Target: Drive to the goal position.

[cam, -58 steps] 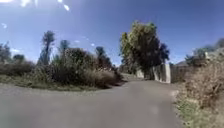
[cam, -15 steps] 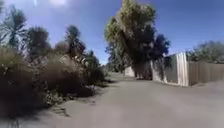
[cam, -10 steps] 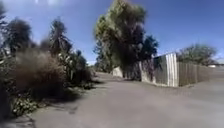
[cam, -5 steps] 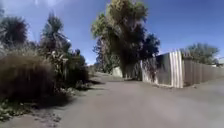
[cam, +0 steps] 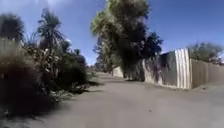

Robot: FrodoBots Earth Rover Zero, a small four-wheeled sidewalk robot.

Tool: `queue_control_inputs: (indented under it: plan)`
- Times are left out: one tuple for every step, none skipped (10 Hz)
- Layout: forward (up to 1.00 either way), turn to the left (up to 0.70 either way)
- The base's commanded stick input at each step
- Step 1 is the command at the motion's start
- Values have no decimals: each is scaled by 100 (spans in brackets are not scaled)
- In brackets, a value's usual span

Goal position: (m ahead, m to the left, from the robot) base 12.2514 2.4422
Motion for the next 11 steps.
queue_control_inputs:
  plan:
    - [100,22]
    - [100,8]
    - [100,0]
    - [100,0]
    - [100,0]
    - [100,0]
    - [100,0]
    - [100,0]
    - [100,0]
    - [100,0]
    - [100,0]
